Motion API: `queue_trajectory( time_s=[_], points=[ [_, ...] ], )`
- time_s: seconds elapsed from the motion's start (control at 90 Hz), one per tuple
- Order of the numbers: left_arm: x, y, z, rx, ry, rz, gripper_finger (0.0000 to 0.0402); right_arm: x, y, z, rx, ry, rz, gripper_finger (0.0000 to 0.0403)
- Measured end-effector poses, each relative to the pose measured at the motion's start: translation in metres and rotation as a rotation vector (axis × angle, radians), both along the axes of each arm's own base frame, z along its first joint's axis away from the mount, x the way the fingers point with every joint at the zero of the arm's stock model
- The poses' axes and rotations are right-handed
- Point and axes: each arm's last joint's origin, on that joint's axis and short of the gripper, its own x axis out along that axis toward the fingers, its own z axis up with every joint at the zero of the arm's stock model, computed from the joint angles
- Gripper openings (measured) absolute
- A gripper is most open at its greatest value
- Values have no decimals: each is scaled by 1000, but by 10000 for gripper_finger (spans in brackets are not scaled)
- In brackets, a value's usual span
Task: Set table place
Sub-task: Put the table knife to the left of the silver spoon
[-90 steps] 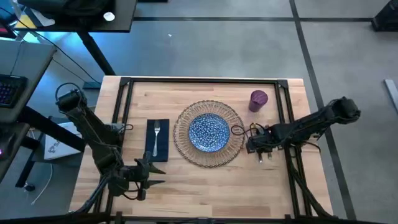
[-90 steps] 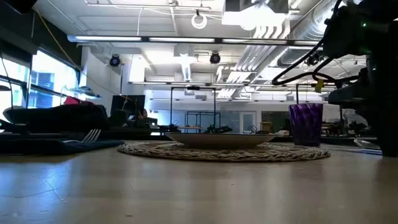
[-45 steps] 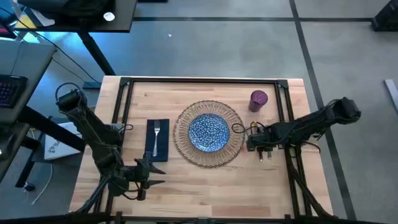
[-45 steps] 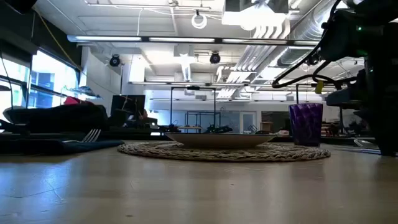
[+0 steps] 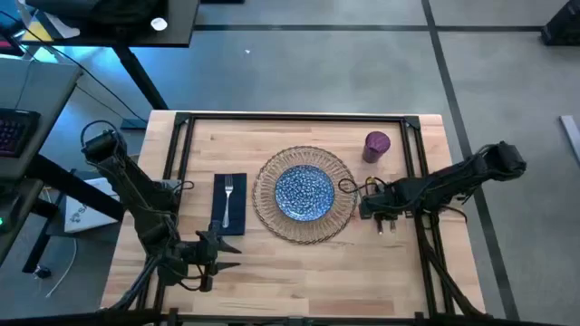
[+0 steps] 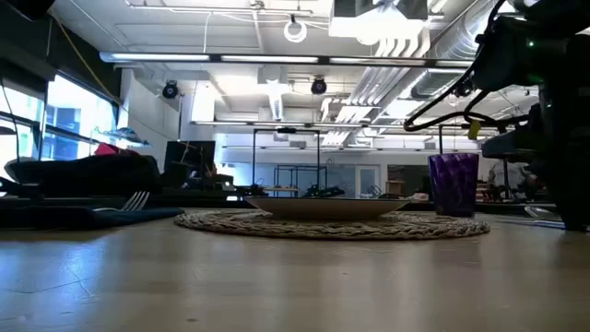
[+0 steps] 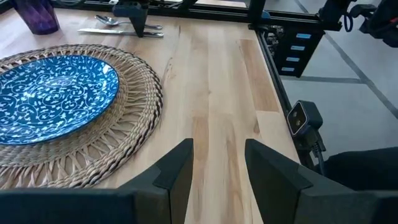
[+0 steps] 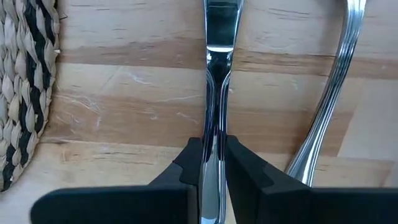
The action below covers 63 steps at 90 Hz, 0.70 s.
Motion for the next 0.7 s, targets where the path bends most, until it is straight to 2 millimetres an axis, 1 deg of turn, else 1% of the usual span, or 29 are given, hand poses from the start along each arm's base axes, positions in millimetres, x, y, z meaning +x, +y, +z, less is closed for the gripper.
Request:
queue_trajectory(
  time_s=[0.356,0.7],
  points=[
    [0,0,0,0,0,0,129,0,0,0,6,-3,8,27],
    [0,0,0,0,0,0,129,0,0,0,8,-2,8,65]
  ],
)
